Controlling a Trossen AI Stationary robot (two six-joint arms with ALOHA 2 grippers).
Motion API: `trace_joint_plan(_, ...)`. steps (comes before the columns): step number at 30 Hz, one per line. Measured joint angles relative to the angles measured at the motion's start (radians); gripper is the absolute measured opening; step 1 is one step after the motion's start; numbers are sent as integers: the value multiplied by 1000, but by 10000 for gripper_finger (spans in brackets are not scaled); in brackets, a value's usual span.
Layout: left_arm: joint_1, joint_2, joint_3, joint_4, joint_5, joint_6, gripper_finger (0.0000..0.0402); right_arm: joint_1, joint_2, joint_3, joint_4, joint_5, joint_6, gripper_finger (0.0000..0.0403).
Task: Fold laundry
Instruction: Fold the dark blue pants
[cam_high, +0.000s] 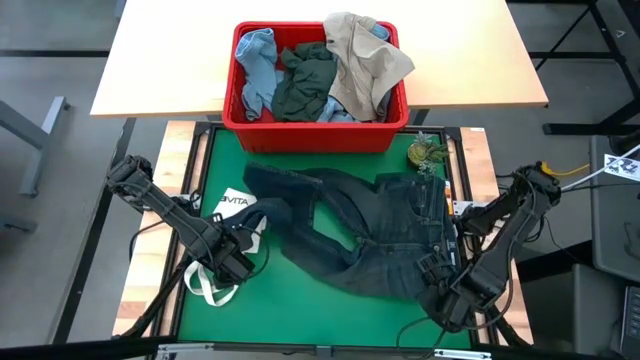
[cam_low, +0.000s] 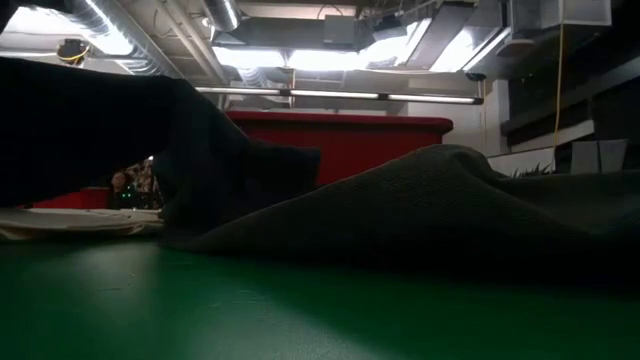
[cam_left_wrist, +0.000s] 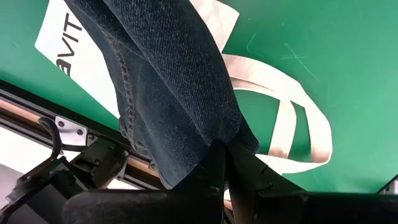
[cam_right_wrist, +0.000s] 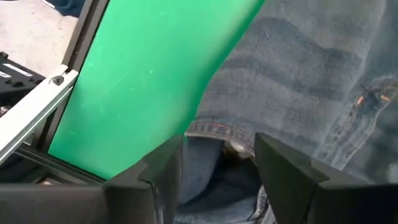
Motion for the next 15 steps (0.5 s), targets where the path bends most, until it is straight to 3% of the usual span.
trace_joint_plan(9,0,0,0,0,0,0,0,80,86,0,-14,16,15,198)
trace_joint_plan(15,0,0,0,1,0,0,0,116,165,0,-72,-51,94,198)
